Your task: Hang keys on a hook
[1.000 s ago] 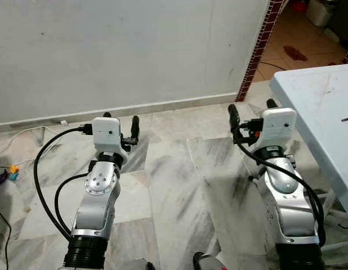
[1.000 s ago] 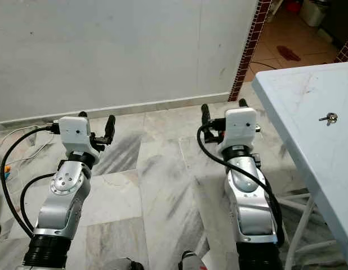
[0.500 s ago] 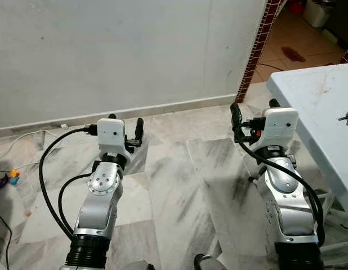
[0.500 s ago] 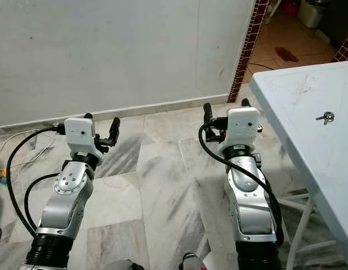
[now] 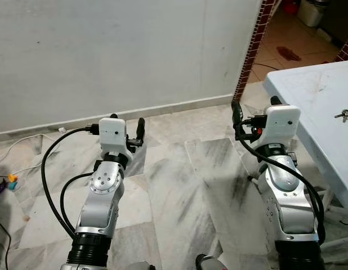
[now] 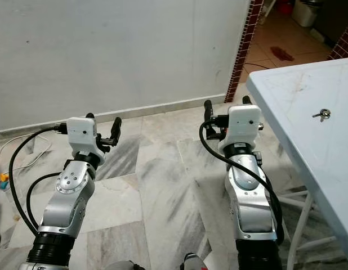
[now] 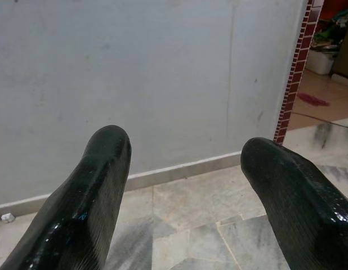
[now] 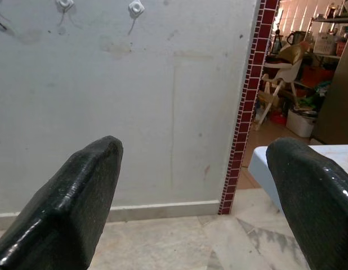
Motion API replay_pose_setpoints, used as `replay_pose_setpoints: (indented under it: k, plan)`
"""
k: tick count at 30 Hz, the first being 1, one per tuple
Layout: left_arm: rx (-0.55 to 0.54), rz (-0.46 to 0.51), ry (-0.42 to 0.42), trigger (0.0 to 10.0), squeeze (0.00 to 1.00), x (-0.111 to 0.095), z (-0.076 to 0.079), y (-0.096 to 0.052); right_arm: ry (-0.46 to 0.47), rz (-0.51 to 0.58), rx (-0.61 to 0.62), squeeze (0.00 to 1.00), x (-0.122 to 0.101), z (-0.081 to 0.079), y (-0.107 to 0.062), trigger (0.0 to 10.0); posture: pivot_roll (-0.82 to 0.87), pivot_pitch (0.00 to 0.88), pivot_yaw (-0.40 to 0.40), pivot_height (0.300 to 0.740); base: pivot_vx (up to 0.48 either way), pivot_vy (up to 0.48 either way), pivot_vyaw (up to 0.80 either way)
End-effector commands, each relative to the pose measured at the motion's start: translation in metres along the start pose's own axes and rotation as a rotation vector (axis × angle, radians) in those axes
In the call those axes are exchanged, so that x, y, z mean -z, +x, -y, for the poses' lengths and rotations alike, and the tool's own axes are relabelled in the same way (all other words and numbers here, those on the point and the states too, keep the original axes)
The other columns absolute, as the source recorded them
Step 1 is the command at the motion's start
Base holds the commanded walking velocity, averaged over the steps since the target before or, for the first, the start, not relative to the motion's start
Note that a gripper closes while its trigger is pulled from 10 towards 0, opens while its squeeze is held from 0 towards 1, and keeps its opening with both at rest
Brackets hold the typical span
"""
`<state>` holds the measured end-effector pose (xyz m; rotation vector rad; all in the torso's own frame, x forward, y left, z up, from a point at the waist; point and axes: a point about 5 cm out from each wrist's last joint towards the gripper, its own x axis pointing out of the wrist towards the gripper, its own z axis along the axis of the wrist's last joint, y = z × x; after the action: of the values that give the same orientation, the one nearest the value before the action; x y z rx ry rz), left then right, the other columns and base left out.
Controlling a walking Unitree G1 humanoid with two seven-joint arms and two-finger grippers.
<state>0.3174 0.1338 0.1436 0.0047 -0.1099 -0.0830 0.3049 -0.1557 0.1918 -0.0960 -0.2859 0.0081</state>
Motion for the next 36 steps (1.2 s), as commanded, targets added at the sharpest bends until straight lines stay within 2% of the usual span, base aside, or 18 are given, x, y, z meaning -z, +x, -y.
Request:
replay_pose_setpoints:
  k: [1, 13, 36]
  plan:
    - [-0.010, -0.008, -0.008, 10.0, 0.00, 0.0021, -0.0029, 0.0001, 0.007, -0.008, 0.006, 0.00, 0.0016, 0.0004, -0.0016, 10.0, -0.07, 0.150, 0.088, 0.740, 0.000, 0.000, -0.80]
    - [-0.013, -0.022, -0.023, 10.0, 0.00, 0.0033, -0.0035, 0.0011, 0.020, -0.007, 0.012, 0.00, 0.0025, -0.0015, -0.0015, 10.0, -0.07, 0.149, 0.094, 0.740, 0.000, 0.000, -0.80]
    - [-0.014, -0.045, -0.041, 10.0, 0.00, 0.0060, -0.0032, 0.0023, 0.010, 0.009, 0.001, 0.00, 0.0019, -0.0036, -0.0014, 10.0, -0.06, 0.140, 0.094, 0.740, 0.000, 0.013, 0.00]
